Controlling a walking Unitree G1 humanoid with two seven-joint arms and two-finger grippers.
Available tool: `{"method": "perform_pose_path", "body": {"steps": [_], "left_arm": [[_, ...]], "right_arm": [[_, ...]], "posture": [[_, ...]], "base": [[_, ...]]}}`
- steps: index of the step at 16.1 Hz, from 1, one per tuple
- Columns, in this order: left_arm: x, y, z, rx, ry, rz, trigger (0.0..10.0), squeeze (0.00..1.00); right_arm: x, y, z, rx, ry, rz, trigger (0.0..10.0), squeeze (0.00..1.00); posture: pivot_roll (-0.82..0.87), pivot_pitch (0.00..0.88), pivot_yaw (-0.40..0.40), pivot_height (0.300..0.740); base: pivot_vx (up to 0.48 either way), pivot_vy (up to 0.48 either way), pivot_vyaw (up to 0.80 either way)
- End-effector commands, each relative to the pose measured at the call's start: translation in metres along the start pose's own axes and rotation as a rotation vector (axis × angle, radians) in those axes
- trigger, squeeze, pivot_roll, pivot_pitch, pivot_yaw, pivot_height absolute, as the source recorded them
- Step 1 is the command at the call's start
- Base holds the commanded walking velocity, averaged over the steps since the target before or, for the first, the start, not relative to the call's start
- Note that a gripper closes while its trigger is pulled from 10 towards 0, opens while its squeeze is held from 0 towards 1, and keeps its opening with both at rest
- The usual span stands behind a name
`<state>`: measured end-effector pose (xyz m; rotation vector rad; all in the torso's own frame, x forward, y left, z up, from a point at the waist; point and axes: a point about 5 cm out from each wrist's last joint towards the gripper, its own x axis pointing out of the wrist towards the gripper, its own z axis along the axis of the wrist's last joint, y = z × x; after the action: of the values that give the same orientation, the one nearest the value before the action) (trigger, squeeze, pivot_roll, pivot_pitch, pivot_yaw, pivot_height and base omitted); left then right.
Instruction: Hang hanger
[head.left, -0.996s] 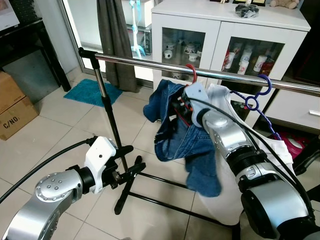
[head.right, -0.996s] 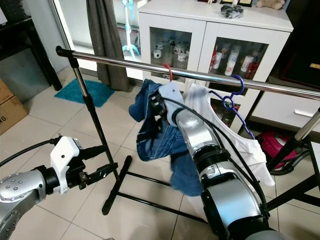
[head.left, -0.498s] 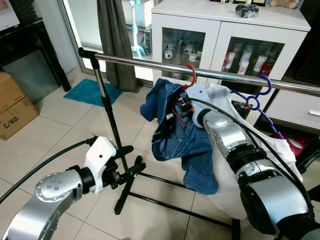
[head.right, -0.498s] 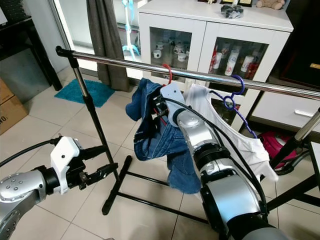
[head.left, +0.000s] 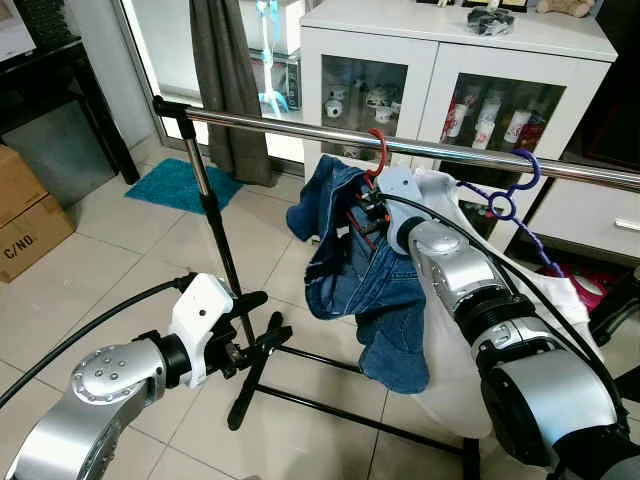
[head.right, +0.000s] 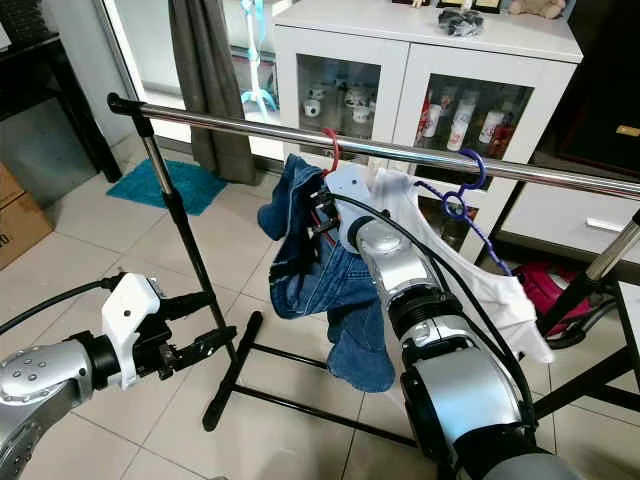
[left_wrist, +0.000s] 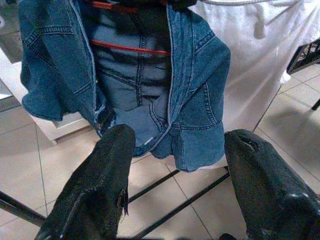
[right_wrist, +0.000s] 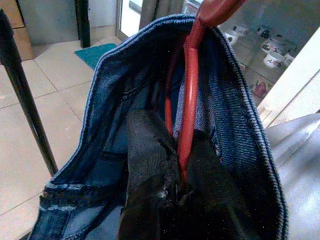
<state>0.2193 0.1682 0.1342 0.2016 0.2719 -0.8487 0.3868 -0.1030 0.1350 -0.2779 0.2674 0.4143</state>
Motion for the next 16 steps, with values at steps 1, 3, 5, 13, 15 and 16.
{"method": "perform_pose_path", "body": {"steps": [1, 3, 5, 13, 15, 16], "left_arm": [[0.003, 0.001, 0.003, 0.017, -0.004, 0.001, 10.0, 0.00], [0.007, 0.003, 0.003, 0.016, -0.012, 0.005, 10.0, 0.00], [0.012, 0.007, 0.007, 0.014, -0.038, 0.011, 10.0, 0.00], [0.035, 0.003, 0.013, -0.005, -0.100, 0.009, 10.0, 0.00], [0.038, 0.003, 0.010, -0.030, -0.107, 0.041, 10.0, 0.00], [0.041, 0.002, 0.007, -0.055, -0.104, 0.068, 10.0, 0.00]], "right_arm": [[0.001, 0.001, 0.004, -0.005, -0.008, 0.013, 0.0, 0.00], [0.000, 0.000, 0.004, 0.003, -0.022, 0.015, 0.0, 0.00], [-0.006, 0.001, 0.011, 0.013, -0.110, 0.054, 0.0, 0.00], [-0.044, 0.002, 0.025, 0.126, -0.374, 0.103, 0.0, 0.00], [-0.050, 0.011, 0.015, 0.067, -0.339, 0.142, 0.0, 0.00], [-0.055, 0.019, 0.003, 0.028, -0.281, 0.190, 0.0, 0.00]], "posture": [[0.00, 0.000, 0.010, 0.740], [0.00, 0.000, 0.014, 0.740], [-0.01, 0.000, 0.024, 0.740], [-0.03, 0.000, 0.035, 0.740], [-0.05, 0.000, 0.042, 0.740], [-0.06, 0.000, 0.043, 0.740]], "base": [[0.000, 0.000, 0.00], [0.000, 0.000, 0.00], [0.000, 0.000, 0.00], [0.000, 0.000, 0.00], [0.000, 0.000, 0.00], [0.000, 0.000, 0.00]]}}
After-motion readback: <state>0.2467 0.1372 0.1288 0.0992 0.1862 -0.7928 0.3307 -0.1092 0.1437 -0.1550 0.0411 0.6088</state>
